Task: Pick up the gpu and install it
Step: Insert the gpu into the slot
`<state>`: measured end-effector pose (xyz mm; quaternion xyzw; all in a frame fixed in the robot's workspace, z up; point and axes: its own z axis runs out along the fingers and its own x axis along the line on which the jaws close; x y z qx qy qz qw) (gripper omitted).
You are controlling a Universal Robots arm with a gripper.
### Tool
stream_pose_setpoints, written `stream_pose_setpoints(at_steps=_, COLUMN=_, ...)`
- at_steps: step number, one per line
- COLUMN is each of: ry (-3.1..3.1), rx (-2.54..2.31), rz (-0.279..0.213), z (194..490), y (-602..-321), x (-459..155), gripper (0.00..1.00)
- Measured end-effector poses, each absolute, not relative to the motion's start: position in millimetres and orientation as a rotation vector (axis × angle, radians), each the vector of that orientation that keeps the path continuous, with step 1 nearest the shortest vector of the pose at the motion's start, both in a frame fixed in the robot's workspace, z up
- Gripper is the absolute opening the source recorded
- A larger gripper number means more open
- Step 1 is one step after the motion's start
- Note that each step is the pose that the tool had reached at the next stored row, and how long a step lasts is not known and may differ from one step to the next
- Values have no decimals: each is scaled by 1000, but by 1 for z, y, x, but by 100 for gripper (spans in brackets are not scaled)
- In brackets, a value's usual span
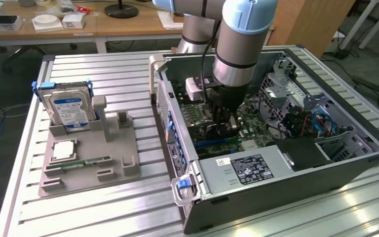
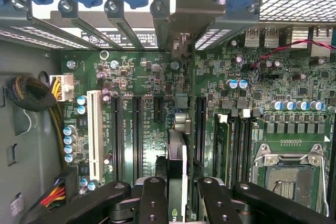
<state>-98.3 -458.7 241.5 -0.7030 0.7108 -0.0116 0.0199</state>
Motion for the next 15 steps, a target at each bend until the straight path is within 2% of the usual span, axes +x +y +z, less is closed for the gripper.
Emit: stream_pose_setpoints(at_steps=15, ry=2204, rx=-2180, rz=-37, z=238, y=-459, x=-99, gripper=27)
